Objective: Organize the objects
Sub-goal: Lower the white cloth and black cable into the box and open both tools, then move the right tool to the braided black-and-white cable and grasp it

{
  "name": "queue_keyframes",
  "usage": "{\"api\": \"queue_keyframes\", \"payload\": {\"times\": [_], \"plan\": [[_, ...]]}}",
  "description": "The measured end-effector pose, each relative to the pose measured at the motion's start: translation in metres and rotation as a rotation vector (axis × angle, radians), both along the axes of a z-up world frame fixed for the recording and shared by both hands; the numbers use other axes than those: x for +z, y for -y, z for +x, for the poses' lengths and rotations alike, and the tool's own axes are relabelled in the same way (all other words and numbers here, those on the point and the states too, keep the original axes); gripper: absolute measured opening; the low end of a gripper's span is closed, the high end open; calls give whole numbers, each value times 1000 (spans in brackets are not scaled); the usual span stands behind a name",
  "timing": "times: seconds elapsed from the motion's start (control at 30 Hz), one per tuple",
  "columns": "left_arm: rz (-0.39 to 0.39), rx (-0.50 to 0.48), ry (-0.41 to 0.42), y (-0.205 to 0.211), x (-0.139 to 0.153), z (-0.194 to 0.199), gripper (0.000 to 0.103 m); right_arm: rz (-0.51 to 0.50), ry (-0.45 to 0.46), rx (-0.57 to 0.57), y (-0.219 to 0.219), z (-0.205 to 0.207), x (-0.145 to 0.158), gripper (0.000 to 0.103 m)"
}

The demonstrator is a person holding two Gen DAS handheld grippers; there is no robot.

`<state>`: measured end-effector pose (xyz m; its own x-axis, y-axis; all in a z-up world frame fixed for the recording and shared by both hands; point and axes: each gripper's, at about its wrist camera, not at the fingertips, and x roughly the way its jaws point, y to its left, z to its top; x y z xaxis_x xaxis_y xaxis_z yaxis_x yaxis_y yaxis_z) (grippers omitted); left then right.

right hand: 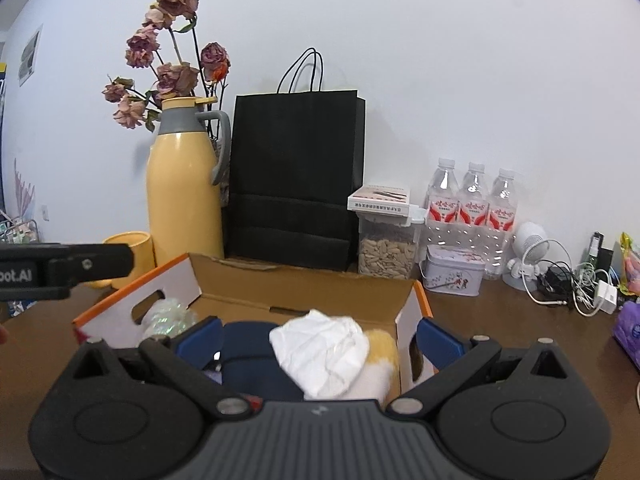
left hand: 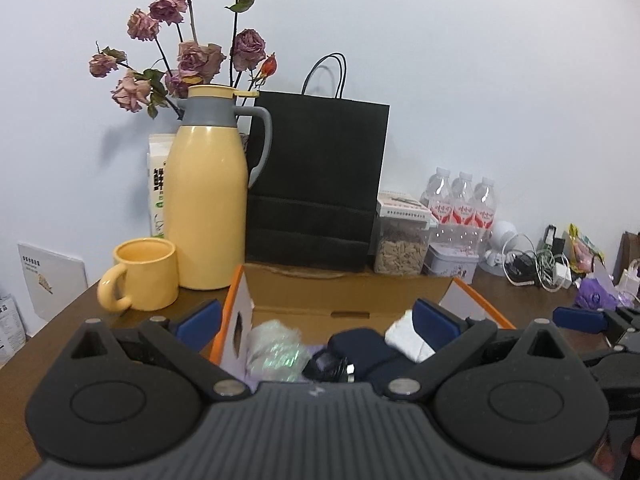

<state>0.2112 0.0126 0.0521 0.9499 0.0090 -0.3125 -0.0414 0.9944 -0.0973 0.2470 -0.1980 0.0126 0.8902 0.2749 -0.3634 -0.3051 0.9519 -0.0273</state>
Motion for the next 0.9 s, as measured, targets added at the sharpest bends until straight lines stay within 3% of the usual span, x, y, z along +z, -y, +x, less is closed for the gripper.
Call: {"api": "queue_keyframes", "payload": {"times": [0.43,0.9], "plan": [[21,-19,-37,-1,-7,-64,103,3,-37,-1,22,-67,-10,103],[19,-19,-130,-11,-32,-108,103,5,-122,33,40,-119,-37,103]]}}
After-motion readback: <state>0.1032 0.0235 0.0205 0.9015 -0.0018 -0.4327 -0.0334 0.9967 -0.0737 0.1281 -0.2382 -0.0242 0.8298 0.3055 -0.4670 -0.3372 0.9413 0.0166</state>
